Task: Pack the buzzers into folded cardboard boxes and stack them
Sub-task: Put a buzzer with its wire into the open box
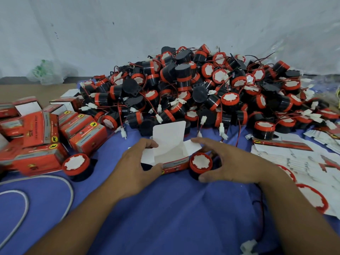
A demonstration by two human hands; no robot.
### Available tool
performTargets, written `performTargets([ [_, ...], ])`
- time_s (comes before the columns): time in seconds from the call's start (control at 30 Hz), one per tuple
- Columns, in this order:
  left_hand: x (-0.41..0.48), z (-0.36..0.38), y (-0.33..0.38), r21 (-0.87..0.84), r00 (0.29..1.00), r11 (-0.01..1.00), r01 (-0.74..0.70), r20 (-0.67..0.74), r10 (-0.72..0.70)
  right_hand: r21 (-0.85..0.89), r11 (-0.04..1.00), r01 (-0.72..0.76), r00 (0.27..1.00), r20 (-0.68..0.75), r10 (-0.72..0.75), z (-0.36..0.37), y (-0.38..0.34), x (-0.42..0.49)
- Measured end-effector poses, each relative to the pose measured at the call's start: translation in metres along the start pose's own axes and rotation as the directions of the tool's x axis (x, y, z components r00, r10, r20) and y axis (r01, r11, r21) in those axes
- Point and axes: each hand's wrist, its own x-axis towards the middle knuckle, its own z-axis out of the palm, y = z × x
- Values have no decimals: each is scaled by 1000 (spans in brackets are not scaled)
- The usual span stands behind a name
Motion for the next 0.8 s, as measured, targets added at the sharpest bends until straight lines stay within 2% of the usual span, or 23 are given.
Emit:
performTargets([
  [0.07, 0, 0, 1, 7, 1000, 1000, 7, -5, -7, 1, 999, 42, 998, -53, -42, 4, -2, 2],
  [0.13, 1, 0, 1, 11, 1000, 1000, 12, -14, -12, -4, 998, 61, 985, -164, -61, 1, -4, 2],
  [0.2, 1, 0, 2, 13, 1000, 1000, 20, -18, -19, 11, 999, 30, 921, -390, -23, -9, -6, 1],
  [0.23, 2, 0, 2, 18, 1000, 1000, 22, -17, -22, 71, 996, 57, 855, -519, -12, -14, -8, 1],
  [0.3, 1, 1, 3, 17, 1000, 1000, 25, -5, -25, 215, 937, 275, 717, -695, -51, -17, -17, 0],
  [0.37, -1, 1, 5, 14, 1000, 1000, 22, 7, -22, 293, 818, 496, 654, -746, -129, -11, -34, 1],
  [0.43, -2, 1, 7, 18, 1000, 1000, 8, 18, -8, 297, 754, 587, 664, -709, -238, -3, -45, 3],
  [0.53, -3, 1, 8, 5, 999, 1000, 2, 48, -2, 102, 841, 531, 731, -558, -394, 8, -47, 8],
  [0.6, -3, 1, 8, 0, 997, 1000, -15, 79, 15, -60, 890, 452, 793, -429, -432, 13, -41, 11],
  [0.67, -3, 2, 7, -12, 995, 999, -33, 91, 34, -205, 891, 405, 833, -320, -452, 19, -36, 13],
  [0.8, -2, 2, 4, -16, 995, 999, -33, 95, 34, -284, 893, 349, 870, -255, -421, 18, -35, 14],
])
